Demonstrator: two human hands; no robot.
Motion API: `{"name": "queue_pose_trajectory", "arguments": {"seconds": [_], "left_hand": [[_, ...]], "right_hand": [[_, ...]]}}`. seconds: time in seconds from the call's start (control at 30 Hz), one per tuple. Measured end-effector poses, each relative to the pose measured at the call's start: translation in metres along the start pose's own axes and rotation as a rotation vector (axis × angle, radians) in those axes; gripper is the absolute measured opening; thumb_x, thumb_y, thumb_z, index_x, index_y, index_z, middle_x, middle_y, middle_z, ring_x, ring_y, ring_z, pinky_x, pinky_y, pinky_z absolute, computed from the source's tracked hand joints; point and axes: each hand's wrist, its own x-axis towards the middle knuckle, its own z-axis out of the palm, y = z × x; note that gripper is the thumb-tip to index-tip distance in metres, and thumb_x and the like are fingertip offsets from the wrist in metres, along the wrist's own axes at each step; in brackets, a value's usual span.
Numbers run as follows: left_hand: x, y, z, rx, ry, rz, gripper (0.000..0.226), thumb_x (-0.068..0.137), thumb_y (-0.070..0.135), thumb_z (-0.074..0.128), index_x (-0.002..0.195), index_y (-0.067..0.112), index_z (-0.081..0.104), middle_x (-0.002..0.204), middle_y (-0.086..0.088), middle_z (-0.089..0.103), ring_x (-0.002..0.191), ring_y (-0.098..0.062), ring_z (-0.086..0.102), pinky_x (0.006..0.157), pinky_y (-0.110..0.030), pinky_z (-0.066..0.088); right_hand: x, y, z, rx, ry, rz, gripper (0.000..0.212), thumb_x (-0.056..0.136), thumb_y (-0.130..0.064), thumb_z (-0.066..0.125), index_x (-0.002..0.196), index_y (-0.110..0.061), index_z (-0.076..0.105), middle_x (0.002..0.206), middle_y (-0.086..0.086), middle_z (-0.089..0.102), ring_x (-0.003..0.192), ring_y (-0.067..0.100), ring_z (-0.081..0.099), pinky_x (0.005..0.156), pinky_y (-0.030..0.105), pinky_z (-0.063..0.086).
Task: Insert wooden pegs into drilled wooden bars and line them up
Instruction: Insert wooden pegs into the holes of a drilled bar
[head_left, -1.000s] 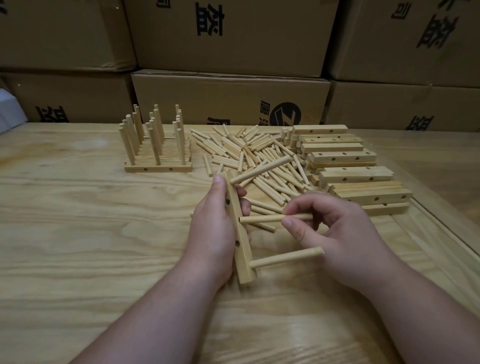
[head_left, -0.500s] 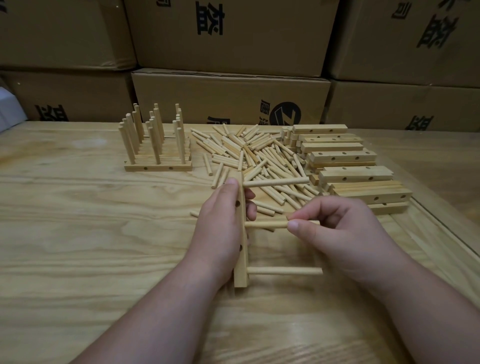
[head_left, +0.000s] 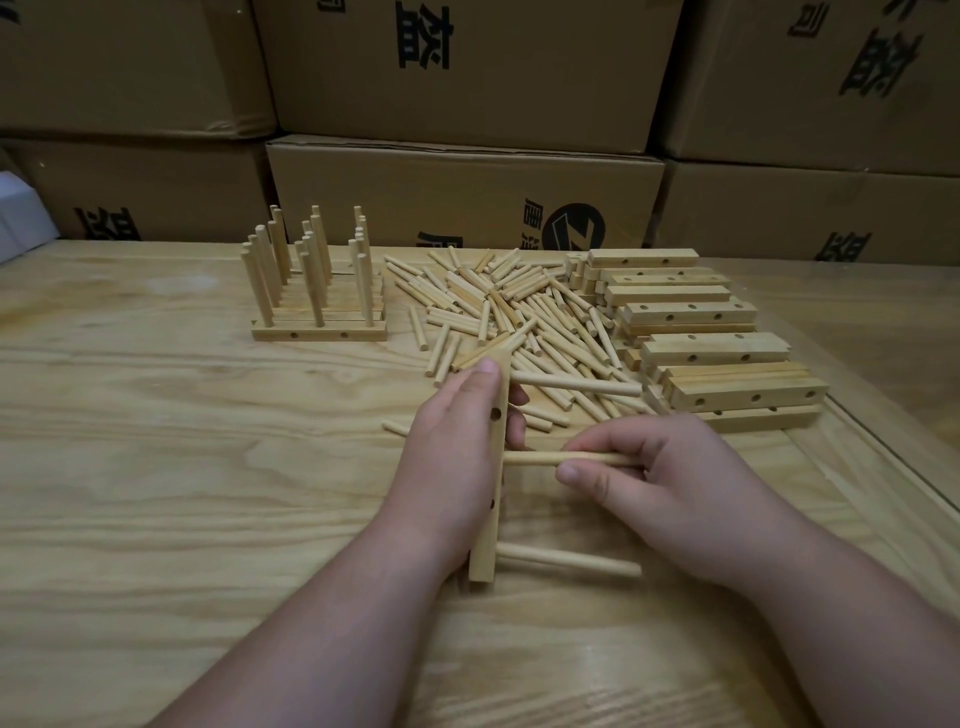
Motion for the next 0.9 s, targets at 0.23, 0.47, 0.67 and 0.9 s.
{"name": "queue_pose_trajectory", "arguments": {"seconds": [0.23,0.47,0.67,0.9], "left_hand": [[-0.002,-0.001,0.002,0.079,0.012,0.057,0.045,0.103,0.054,0.039,0.087,0.023,0.067,0.067,0.008,0.061,0.059,-0.006,0.053,0.057,-0.030,0.042],[-0.002,0.002,0.001,0.021,0.057,0.042,0.045,0.105,0.051,0.038,0.083,0.027,0.070,0.065,0.006,0.061,0.056,-0.007,0.052,0.050,-0.024,0.041],[-0.003,0.002,-0.001,-0.045,0.040,0.052,0.049,0.105,0.049,0.040,0.086,0.017,0.072,0.064,0.001,0.061,0.054,-0.008,0.054,0.046,-0.020,0.042],[-0.004,0.002,0.000,-0.037,0.009,0.073,0.048,0.106,0.050,0.039,0.087,0.019,0.071,0.065,0.000,0.063,0.055,-0.008,0.056,0.056,-0.028,0.041]], "right_hand": [[0.000,-0.001,0.000,-0.053,-0.005,-0.007,0.006,0.085,-0.037,0.074,0.081,-0.036,0.077,0.081,-0.019,0.073,0.078,-0.001,0.067,0.068,0.012,0.049],[0.003,0.002,0.007,-0.003,-0.027,-0.006,0.007,0.089,-0.037,0.069,0.086,-0.036,0.076,0.081,-0.003,0.074,0.079,0.014,0.068,0.072,0.029,0.051],[0.003,0.001,0.011,0.032,-0.002,-0.017,0.012,0.091,-0.031,0.069,0.082,-0.037,0.075,0.079,0.002,0.074,0.077,0.016,0.066,0.070,0.027,0.050],[0.003,-0.002,0.008,0.038,-0.066,0.030,0.019,0.092,-0.033,0.066,0.076,-0.030,0.074,0.062,0.003,0.062,0.058,0.010,0.050,0.054,0.019,0.041]]}}
